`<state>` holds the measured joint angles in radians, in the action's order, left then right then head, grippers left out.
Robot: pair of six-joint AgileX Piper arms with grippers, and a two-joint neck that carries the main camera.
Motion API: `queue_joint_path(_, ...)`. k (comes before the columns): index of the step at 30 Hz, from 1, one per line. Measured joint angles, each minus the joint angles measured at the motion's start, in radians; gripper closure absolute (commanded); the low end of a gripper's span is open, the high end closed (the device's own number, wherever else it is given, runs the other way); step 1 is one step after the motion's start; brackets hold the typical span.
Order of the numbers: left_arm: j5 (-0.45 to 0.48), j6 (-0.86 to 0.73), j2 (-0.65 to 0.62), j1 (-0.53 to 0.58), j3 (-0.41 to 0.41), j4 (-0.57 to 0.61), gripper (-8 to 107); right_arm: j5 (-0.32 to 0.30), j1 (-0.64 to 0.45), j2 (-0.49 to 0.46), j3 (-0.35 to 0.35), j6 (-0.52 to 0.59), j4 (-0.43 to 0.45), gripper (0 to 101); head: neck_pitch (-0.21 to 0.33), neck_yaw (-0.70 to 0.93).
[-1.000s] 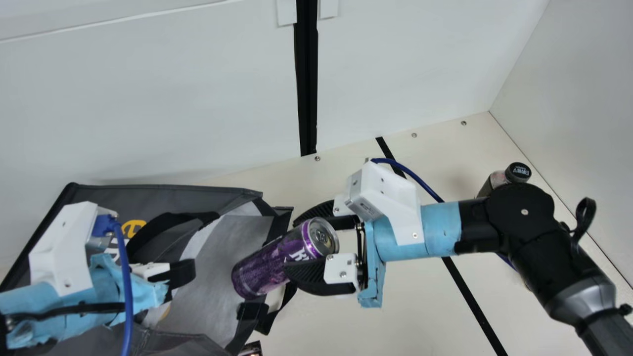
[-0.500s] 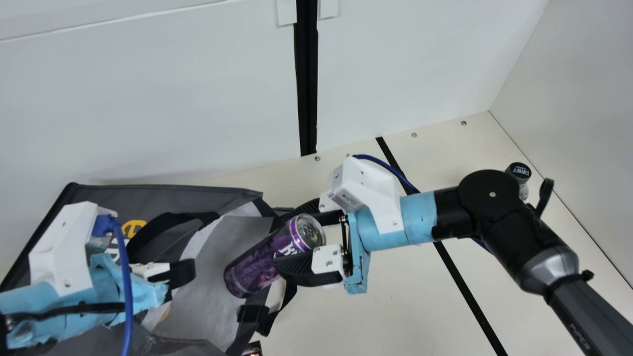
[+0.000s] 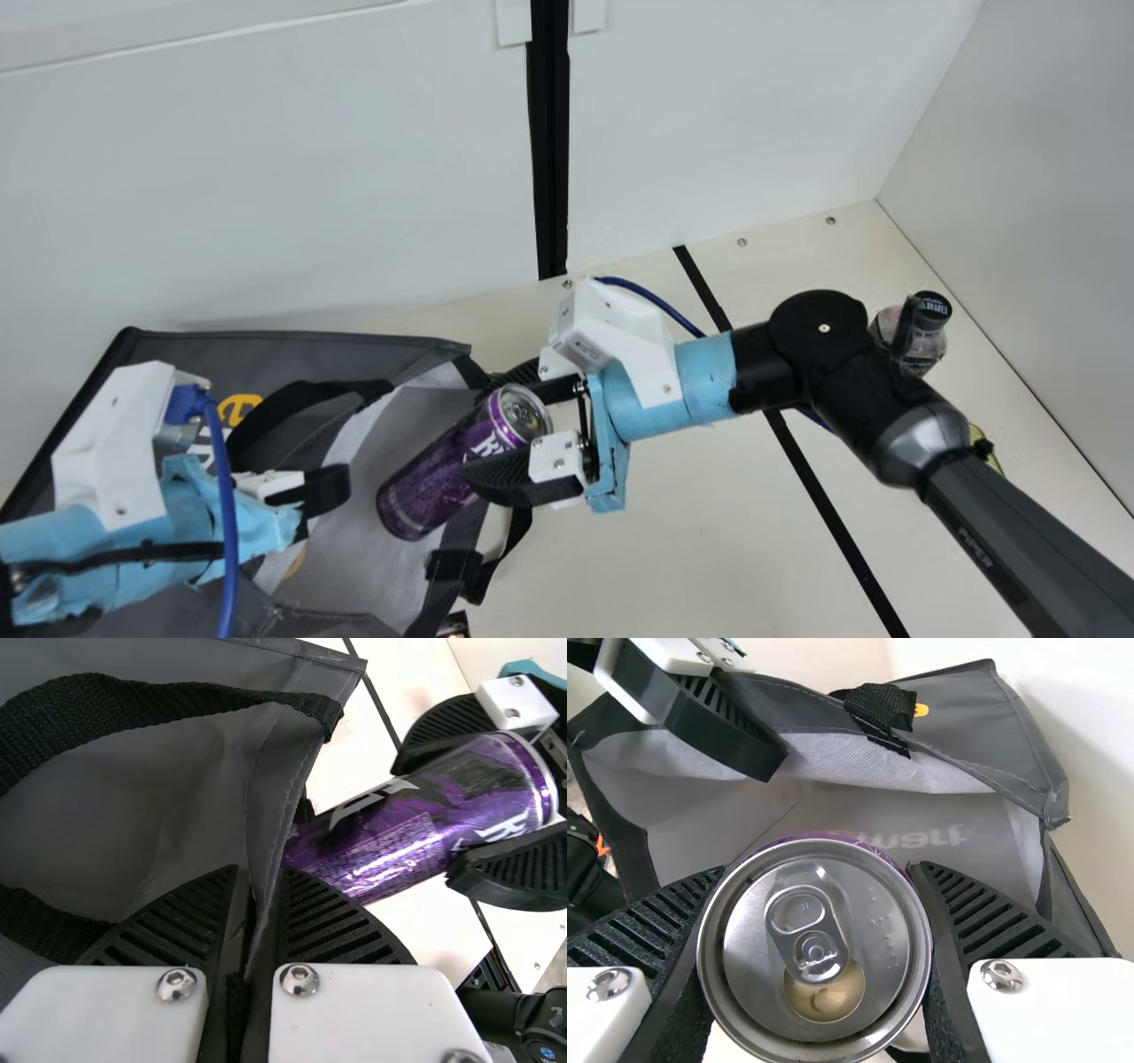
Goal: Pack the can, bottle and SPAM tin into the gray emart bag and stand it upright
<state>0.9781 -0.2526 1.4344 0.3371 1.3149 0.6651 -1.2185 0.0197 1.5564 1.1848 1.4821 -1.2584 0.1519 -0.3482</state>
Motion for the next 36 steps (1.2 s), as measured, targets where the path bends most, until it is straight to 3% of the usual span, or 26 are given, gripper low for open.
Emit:
queue_joint_path(17,0.000,0.000,0.000,0.000,0.000,0.000,107,0.003,0.071,0.128,0.055,0.022,-0.012,101,0.000,0.000)
queue_joint_path(36,0.000,0.000,0.000,0.000,0.000,0.000,107,0.076,0.207,0.278,0.148,0.019,-0.020,101,0.000,0.000)
